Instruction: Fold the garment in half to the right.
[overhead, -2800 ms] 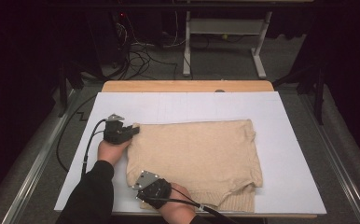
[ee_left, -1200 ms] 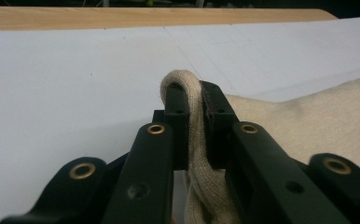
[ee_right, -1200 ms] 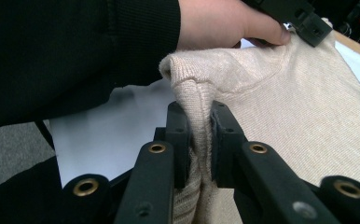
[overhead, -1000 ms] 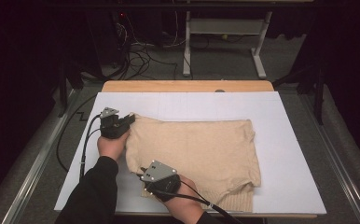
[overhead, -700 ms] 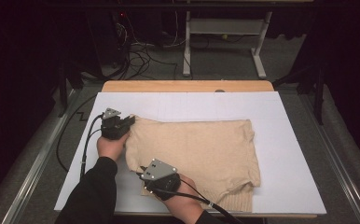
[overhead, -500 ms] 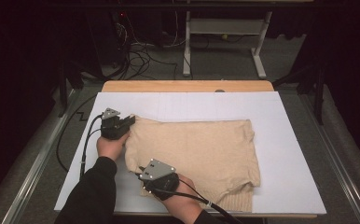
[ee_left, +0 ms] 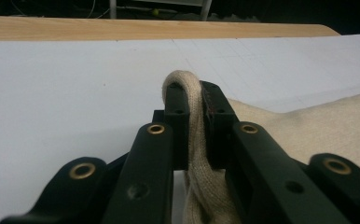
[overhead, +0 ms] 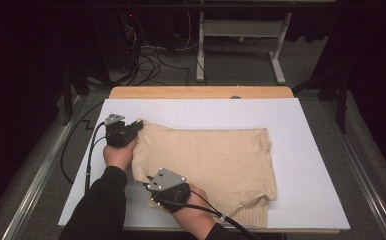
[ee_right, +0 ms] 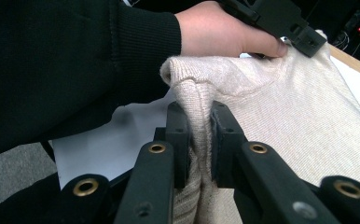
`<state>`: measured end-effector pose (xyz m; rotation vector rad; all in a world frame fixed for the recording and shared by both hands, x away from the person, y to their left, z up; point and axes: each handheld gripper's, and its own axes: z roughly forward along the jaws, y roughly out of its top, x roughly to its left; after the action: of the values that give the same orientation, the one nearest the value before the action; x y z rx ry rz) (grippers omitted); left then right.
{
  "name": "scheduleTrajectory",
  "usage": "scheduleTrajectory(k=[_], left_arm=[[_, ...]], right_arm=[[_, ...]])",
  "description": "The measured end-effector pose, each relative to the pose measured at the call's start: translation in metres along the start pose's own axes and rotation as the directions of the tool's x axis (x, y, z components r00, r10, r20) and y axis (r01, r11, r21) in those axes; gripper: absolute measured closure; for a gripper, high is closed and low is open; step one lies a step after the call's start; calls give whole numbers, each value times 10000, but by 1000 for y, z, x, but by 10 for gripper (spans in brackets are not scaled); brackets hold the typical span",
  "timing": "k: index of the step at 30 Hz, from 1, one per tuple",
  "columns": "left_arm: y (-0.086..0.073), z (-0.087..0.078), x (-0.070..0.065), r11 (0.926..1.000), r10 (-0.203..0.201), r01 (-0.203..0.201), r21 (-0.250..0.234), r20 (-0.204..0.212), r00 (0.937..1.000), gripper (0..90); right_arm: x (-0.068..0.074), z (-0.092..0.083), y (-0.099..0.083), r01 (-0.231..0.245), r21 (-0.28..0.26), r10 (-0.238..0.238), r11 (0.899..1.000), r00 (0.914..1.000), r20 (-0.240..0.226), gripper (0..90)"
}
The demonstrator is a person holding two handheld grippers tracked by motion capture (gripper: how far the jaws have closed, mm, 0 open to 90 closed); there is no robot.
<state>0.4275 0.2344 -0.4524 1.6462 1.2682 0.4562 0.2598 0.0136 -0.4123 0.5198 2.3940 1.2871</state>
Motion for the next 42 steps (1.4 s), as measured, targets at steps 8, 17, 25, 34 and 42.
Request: scheduleTrajectory(k=[8, 17, 25, 34, 42], left_arm=[[7, -11, 11, 9999, -41, 38, -111, -275, 9996, 812], [9, -29, 36, 9999, -102, 99, -41, -679, 9976, 813], [6, -53, 61, 9990, -393, 368, -250, -1084, 9933, 811], [6, -56, 62, 9979, -568, 525, -388, -1195, 9912, 810], [20, -56, 42, 9970, -466, 398, -659, -1057, 9933, 808]], right_arm=[[4, 8, 9, -38, -147, 36, 9999, 9999, -108, 811], [14, 29, 22, -55, -330, 40, 9994, 9991, -430, 811], [24, 45, 34, -378, -777, 317, 9963, 9965, -778, 810], [26, 49, 34, -380, -875, 312, 9954, 9965, -779, 809], [17, 29, 27, -600, -1308, 555, 9896, 9977, -379, 807]])
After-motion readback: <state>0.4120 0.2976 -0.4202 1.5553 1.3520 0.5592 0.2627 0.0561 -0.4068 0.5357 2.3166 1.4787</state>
